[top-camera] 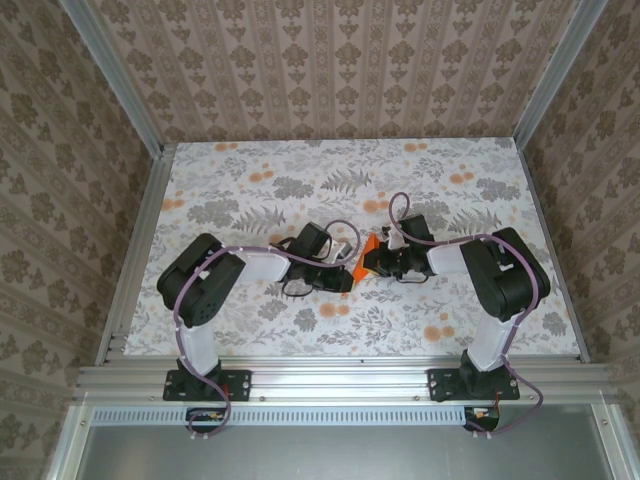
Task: Fold a paper plane with a square sheet of paper (pick it up from the middle)
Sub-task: Fold the wing for the fifth time at the center of the table.
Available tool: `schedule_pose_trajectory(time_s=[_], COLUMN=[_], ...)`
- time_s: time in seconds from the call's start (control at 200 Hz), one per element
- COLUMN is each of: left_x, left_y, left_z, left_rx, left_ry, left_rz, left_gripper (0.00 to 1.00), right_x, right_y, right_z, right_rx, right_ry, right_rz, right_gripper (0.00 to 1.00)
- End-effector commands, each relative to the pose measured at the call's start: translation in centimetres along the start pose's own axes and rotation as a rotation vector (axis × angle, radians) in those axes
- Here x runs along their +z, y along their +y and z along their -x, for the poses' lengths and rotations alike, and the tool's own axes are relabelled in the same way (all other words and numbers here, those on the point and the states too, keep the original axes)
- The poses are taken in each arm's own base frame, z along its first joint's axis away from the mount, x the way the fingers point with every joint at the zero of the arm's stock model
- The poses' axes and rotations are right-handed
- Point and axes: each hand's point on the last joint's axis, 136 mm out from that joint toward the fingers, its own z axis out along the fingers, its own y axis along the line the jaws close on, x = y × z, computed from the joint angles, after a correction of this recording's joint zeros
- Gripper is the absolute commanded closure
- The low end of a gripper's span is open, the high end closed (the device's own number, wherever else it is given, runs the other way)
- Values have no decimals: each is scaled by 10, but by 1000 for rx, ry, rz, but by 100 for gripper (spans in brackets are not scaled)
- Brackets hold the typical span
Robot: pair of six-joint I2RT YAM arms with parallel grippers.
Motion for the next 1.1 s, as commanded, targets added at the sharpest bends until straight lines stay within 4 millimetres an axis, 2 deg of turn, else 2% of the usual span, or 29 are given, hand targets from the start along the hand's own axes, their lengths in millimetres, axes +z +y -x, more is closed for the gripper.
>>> schedule_pose_trajectory(time_s=[0.0,0.13,0.275,0.425,0.69,1.095], left_x=[7,3,-13,-24,-13,-2], left_y=[-1,-6,-16,-15,-3,0], left_z=[-7,-5,6,12,1,-11], left_rx=[-7,2,5,-18,-50,-43], left_ry=[37,24,-40,-85,-41,12], left_rz=[-5,-13,-37,-56,-54,-53], left_gripper=[82,82,81,79,80,80], right_x=[2,2,2,3,4,4], right_y=[-74,-75,-77,-79,-79,-79], right_z=[-16,-16,-17,-18,-17,-17], right_rx=[115,118,121,128,130,132], right_ry=[2,1,3,7,7,8], right_rz=[-267,-268,-273,-277,-277,-279], right_gripper=[89,89,89,89,89,89])
